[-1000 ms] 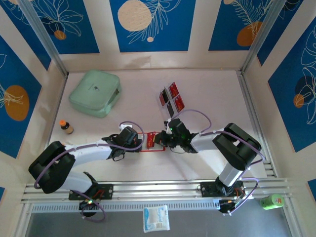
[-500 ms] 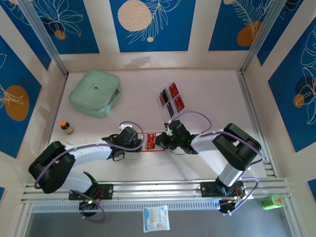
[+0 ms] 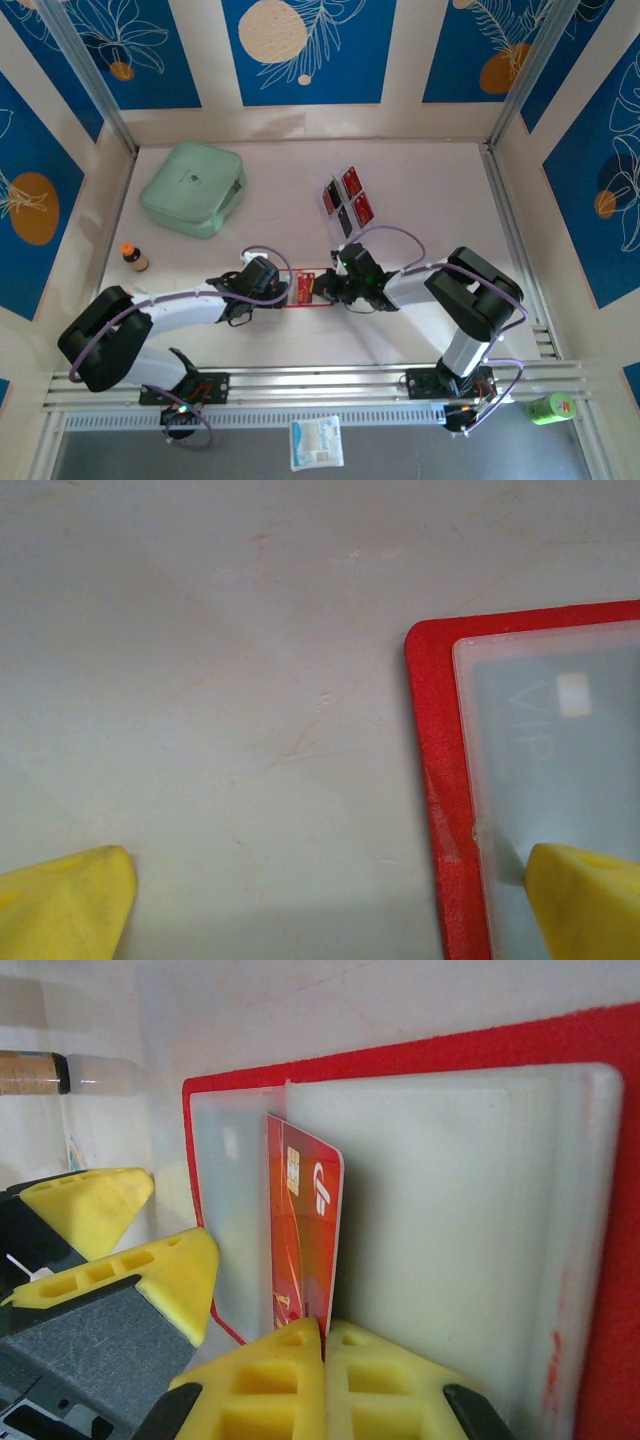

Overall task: Put the credit cards into the card holder
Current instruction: Insert the credit card into the card slot.

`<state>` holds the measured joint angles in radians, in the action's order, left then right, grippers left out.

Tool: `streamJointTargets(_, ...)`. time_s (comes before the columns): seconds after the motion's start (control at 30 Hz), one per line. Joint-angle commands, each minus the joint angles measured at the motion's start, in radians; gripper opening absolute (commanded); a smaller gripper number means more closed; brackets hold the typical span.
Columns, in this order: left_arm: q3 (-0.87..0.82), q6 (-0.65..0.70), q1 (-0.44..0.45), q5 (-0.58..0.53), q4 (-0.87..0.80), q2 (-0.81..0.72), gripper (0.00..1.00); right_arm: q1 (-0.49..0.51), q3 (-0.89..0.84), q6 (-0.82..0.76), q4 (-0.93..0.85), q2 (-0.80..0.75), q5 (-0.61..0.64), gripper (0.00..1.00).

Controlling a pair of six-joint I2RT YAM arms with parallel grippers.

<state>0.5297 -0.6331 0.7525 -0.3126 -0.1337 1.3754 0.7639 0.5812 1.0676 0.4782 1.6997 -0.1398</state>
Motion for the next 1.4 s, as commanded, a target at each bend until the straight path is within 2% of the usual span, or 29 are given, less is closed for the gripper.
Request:
streamJointTargets(0.0, -0.028, -0.021, -0.009, 0.002, -0.015, 0.009, 1.00, 0.008, 0.016, 0.003, -0.071, 0.031, -0.038, 0.00)
streamJointTargets(0.17, -0.028, -0.019, -0.009, 0.004, -0.009, 0.014, 1.00, 0.005, 0.059, -0.018, -0.130, 0.050, -0.063, 0.00)
streamJointTargets(0.43, -0.030, -0.026, -0.009, 0.010, 0.003, 0.019, 1.00, -0.031, 0.140, -0.115, -0.308, -0.005, -0.106, 0.29)
streamJointTargets(0.57, -0.034, -0.027, -0.009, 0.011, 0.008, 0.022, 1.00, -0.046, 0.187, -0.174, -0.423, -0.048, -0.098, 0.31)
streamJointTargets(0.67, -0.037, -0.028, -0.010, 0.012, 0.008, 0.019, 1.00, -0.048, 0.224, -0.211, -0.491, -0.063, -0.085, 0.28)
streamJointTargets(0.9, -0.042, -0.031, -0.009, 0.011, 0.011, 0.014, 1.00, -0.034, 0.308, -0.246, -0.545, -0.019, -0.078, 0.10)
streamJointTargets(1.23, -0.042, -0.032, -0.009, 0.014, 0.016, 0.014, 1.00, -0.006, 0.407, -0.268, -0.644, 0.101, -0.030, 0.00)
streamJointTargets(1.37, -0.042, -0.031, -0.009, 0.014, 0.017, 0.013, 1.00, 0.012, 0.447, -0.273, -0.685, 0.146, -0.013, 0.00)
